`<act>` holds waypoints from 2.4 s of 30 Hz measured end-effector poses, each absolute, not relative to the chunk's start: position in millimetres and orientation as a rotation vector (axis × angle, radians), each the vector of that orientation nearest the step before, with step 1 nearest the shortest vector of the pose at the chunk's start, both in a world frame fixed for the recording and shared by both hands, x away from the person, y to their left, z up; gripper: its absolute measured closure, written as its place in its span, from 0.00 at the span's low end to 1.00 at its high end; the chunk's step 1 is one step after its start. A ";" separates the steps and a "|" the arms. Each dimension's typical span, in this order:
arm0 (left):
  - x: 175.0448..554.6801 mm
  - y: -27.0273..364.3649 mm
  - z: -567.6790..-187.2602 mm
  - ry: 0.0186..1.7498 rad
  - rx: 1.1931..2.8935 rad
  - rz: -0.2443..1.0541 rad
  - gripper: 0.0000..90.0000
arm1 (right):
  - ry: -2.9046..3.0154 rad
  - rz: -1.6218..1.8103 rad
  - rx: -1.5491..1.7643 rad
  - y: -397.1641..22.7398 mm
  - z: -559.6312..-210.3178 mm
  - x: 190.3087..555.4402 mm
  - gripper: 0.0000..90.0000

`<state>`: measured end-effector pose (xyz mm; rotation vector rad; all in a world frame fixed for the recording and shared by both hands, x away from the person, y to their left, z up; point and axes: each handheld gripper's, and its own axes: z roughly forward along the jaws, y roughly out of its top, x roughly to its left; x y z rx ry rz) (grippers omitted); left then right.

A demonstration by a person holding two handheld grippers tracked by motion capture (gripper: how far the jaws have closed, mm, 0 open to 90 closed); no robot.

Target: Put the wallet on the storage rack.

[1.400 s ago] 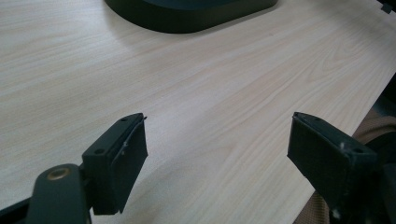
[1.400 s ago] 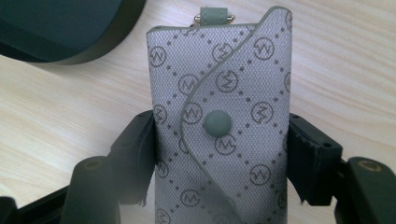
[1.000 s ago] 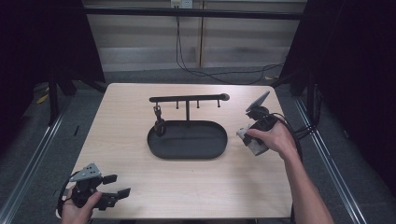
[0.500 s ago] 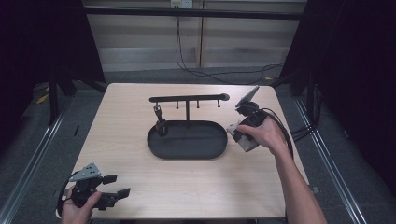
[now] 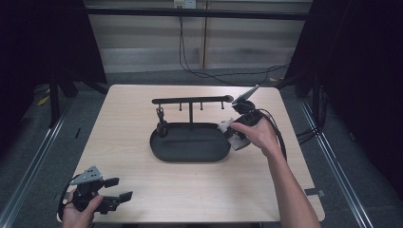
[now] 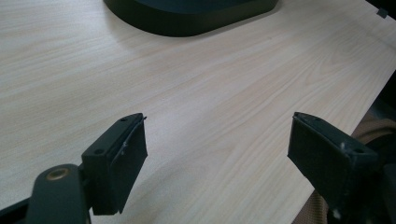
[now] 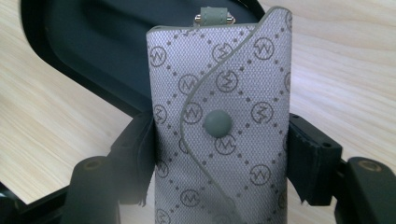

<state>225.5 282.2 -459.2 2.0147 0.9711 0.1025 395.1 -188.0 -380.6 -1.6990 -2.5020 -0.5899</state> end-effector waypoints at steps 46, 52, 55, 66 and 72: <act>224.5 282.2 -458.8 0.956 2.023 0.106 0.21 | -2.283 -0.877 -1.871 -154.5 -449.1 409.0 0.37; 224.8 282.0 -459.0 0.955 2.028 0.106 0.21 | -2.267 -0.877 -1.890 -152.9 -460.1 409.0 0.37; 224.5 281.9 -458.9 0.954 2.027 0.108 0.21 | -2.281 -0.873 -1.888 -150.7 -465.2 409.7 0.37; 224.2 281.5 -458.9 0.952 2.033 0.111 0.21 | -2.370 -0.849 -1.899 -148.5 -472.1 410.5 0.35; 224.3 281.3 -459.0 0.954 2.034 0.113 0.21 | -2.399 -0.850 -1.876 -149.0 -474.3 409.1 0.33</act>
